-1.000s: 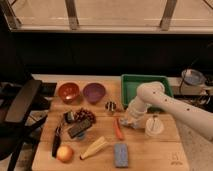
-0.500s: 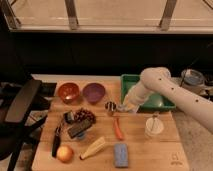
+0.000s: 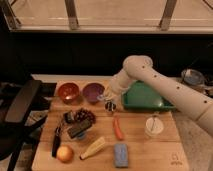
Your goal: Place towel in red bowl
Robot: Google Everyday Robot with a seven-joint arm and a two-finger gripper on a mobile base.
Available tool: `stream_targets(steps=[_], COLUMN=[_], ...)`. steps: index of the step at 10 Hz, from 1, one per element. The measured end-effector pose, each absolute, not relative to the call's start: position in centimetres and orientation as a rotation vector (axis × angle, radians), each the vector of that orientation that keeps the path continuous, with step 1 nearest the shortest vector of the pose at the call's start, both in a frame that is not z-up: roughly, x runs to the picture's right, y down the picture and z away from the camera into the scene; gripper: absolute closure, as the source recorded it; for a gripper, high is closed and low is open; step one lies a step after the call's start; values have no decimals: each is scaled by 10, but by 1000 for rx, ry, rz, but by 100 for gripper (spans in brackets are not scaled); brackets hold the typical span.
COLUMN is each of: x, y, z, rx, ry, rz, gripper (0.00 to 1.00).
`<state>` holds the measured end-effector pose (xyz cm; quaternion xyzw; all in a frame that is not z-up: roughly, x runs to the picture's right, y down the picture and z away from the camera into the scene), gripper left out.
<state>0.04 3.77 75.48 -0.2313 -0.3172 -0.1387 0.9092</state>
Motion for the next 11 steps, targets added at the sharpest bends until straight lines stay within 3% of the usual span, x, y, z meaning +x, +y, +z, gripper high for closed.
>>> stream_targets(steps=[7, 11], x=[1, -48], y=[38, 5], z=[756, 776], rx=[-478, -431], ry=[-651, -668], rz=[-292, -386], gripper=[100, 100])
